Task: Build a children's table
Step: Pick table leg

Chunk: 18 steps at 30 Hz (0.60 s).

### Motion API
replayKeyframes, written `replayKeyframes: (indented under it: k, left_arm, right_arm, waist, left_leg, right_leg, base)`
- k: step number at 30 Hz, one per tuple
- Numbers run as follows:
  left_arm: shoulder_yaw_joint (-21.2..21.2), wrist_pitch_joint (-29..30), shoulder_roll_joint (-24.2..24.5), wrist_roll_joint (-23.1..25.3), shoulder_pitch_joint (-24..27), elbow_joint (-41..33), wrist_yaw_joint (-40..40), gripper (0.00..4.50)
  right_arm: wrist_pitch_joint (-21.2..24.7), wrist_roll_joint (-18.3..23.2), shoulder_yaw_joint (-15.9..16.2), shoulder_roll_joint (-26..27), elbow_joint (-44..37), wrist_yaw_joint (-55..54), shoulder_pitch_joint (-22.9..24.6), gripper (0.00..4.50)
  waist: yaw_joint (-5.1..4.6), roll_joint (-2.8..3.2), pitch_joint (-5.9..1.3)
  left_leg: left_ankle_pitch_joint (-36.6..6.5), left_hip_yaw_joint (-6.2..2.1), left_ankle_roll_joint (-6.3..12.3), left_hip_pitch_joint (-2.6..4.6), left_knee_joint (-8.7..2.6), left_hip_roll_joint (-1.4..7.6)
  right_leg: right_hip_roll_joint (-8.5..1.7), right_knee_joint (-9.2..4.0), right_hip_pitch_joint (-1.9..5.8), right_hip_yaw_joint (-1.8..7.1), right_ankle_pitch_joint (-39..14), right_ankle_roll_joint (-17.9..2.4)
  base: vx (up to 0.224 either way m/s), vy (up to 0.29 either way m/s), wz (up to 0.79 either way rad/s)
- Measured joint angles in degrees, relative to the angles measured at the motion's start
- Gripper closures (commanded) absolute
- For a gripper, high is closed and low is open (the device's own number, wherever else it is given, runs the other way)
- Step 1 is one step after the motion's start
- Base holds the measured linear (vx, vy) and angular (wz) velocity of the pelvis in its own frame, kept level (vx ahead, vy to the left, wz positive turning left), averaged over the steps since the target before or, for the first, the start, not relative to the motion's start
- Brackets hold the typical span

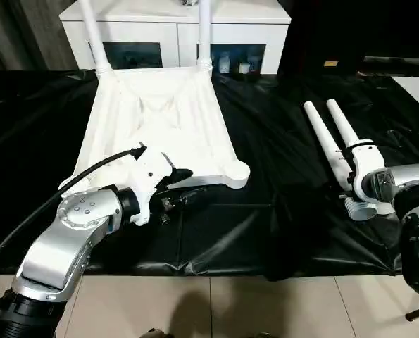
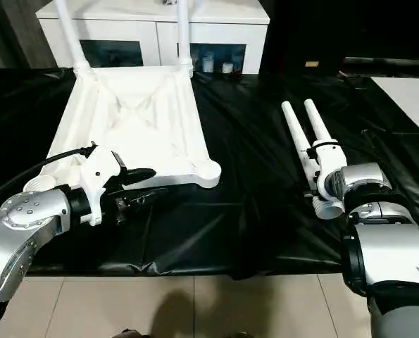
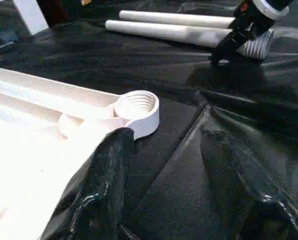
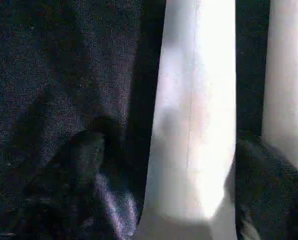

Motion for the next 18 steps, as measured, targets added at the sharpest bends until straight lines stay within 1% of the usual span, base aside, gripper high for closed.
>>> replayKeyframes:
  k: [3,4,5,8,9,13,17,18]
  left_arm:
    - [0.0,0.0,0.3,0.0,0.0,-0.1,0.1,1.94]
    - [0.0,0.0,0.3,0.0,0.0,-0.1,0.1,1.94]
    - [0.0,0.0,0.3,0.0,0.0,-0.1,0.1,1.94]
    - [0.0,0.0,0.3,0.0,-0.1,-0.1,0.2,1.94]
    - [0.0,0.0,0.3,0.0,-0.1,-0.1,0.3,1.94]
    - [0.0,0.0,0.3,0.0,-0.2,-0.1,0.4,1.94]
    - [0.0,0.0,0.3,0.1,-0.3,0.0,0.9,1.94]
    - [0.0,0.0,0.3,0.1,-0.4,0.0,1.2,1.94]
  right_arm:
    - [-0.1,0.0,0.0,0.0,0.3,0.1,-0.1,0.88]
    - [-0.1,0.0,0.0,0.0,0.3,0.1,-0.2,1.09]
    - [-0.1,0.0,-0.1,0.0,0.4,0.2,-0.3,1.09]
    - [-0.1,0.0,-0.2,0.0,0.8,0.3,-0.8,1.39]
    - [-0.1,0.0,-0.2,0.0,0.8,0.3,-1.0,1.39]
    - [-0.1,0.2,-0.8,0.0,0.8,0.2,-1.1,1.71]
    - [-0.2,1.3,-2.6,0.2,0.8,-0.6,-1.1,2.11]
    - [-0.2,1.6,-2.9,0.2,0.8,-0.8,-1.1,2.11]
  waist:
    - [0.00,0.00,0.00]
    - [0.00,0.00,0.00]
    - [-0.01,0.00,0.00]
    - [-0.01,0.00,0.00]
    - [-0.01,0.00,0.00]
    - [0.00,0.00,0.00]
    - [0.00,0.00,0.00]
    - [0.00,0.00,0.00]
  left_leg:
    - [0.0,0.00,0.00,0.00,0.00,0.00]
    - [0.0,0.00,0.00,0.00,0.00,0.00]
    - [0.0,0.00,0.00,0.00,0.01,0.00]
    - [0.0,0.00,0.00,0.00,0.00,0.00]
    - [0.0,0.00,0.00,0.00,0.00,0.00]
    - [0.0,0.00,0.00,-0.01,0.01,0.00]
    - [0.0,0.00,0.00,-0.01,0.01,0.01]
    - [0.0,0.00,0.00,-0.01,0.01,0.01]
  right_leg:
    - [0.00,0.00,0.00,0.00,0.0,0.0]
    - [0.00,0.00,0.00,0.00,0.0,0.0]
    - [0.00,0.00,0.00,0.00,0.0,0.0]
    - [0.00,0.00,0.00,0.00,0.0,0.0]
    - [0.00,0.00,0.00,0.00,0.0,0.0]
    - [0.00,-0.01,0.00,0.00,0.0,0.0]
    - [0.00,-0.01,0.00,0.00,0.0,0.0]
    - [0.00,0.00,0.00,0.00,0.0,0.0]
  base:
    - [0.000,0.000,0.00]
    - [0.000,0.000,0.00]
    - [0.000,0.000,0.00]
    - [0.000,0.000,0.00]
    - [0.000,0.000,0.00]
    - [0.000,0.000,0.00]
    - [0.000,0.000,0.00]
    - [0.000,0.000,0.00]
